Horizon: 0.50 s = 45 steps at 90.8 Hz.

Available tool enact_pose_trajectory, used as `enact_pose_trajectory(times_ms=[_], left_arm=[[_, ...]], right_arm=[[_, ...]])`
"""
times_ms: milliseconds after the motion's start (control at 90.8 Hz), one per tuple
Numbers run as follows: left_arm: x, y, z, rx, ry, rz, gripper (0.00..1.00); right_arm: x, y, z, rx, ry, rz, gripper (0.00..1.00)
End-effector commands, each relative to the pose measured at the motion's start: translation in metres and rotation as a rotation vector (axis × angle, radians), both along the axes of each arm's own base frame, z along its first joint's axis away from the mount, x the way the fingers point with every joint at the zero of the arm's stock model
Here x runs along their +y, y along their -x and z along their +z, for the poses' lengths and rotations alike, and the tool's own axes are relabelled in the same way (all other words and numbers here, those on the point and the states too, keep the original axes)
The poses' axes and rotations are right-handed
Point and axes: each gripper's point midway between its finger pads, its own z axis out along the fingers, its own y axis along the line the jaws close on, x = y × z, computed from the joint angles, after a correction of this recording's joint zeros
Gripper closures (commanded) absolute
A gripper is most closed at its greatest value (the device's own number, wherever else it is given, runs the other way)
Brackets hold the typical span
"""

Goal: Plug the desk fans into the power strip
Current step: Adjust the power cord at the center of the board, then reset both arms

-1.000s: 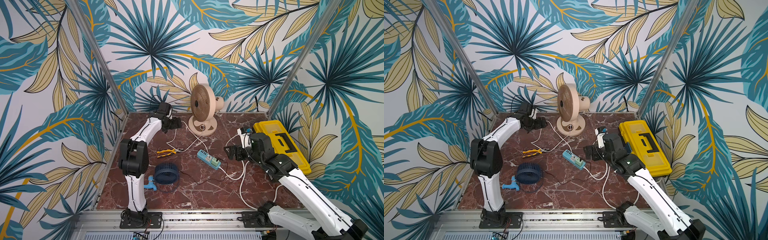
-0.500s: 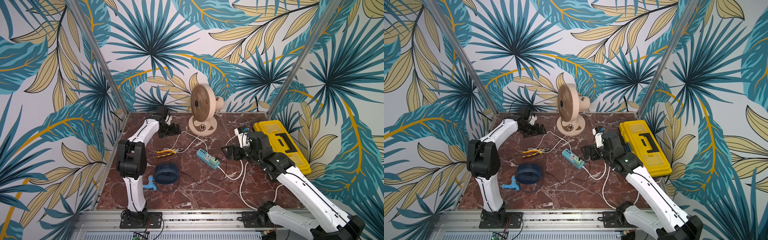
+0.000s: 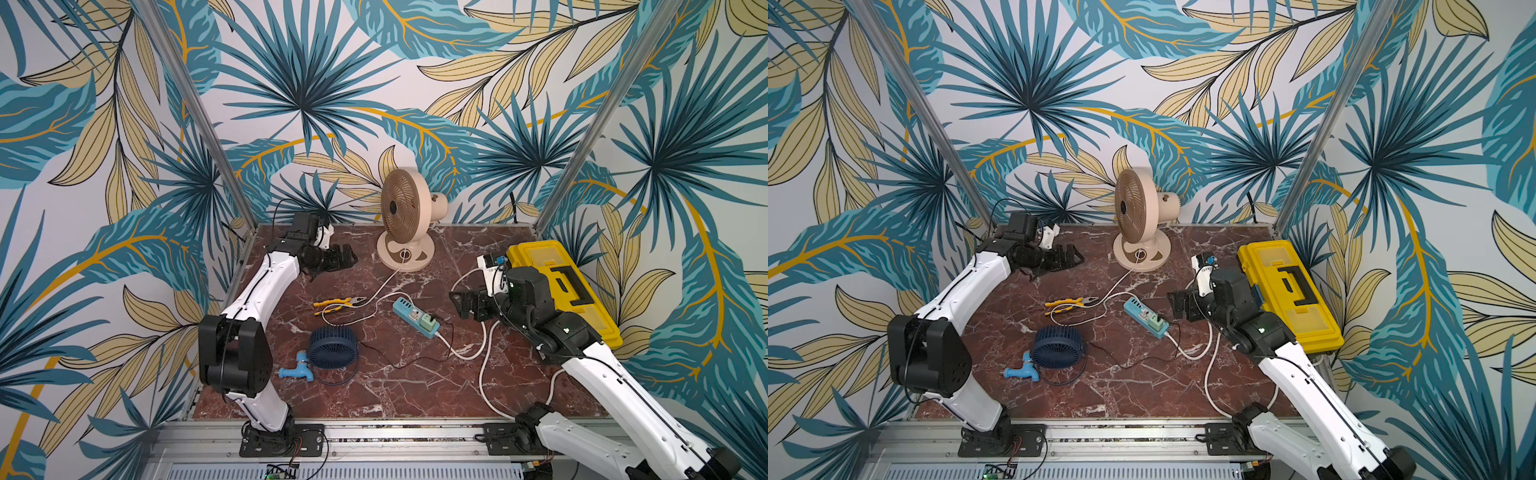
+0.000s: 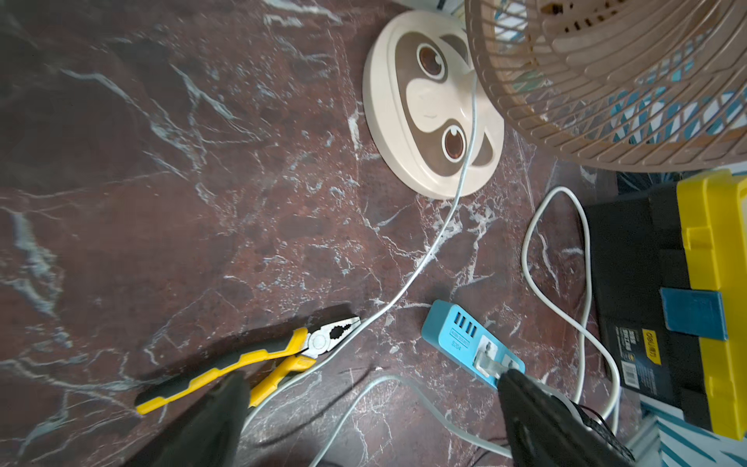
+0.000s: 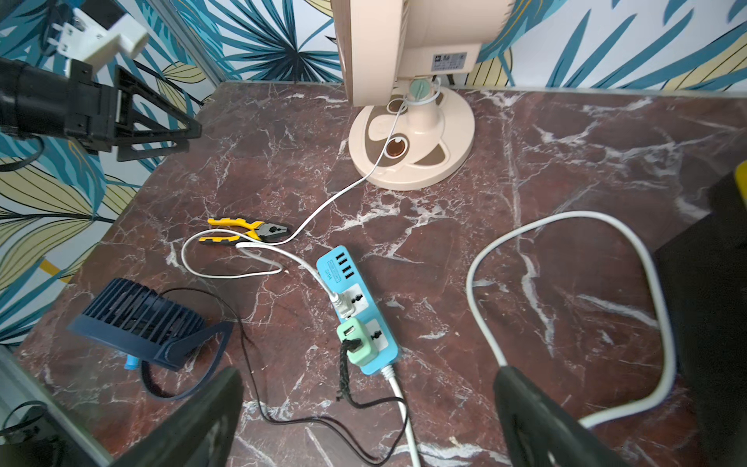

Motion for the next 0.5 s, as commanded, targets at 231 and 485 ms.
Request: enact_pose_trajectory(times_ms=[231,485], left_arm=[[0.076,0.032,0.031,-0.257,-0.212,0.34,0.0],[0.112,0.07,0.042,-0.435,-0.295,0.49,0.0]], right_arm=[[-0.053,-0.017,0.012,-0.214,0.204,-0.213,0.0],[-0.079,-0.027,-0.002,-0.266,0.238,-0.321,0.0]])
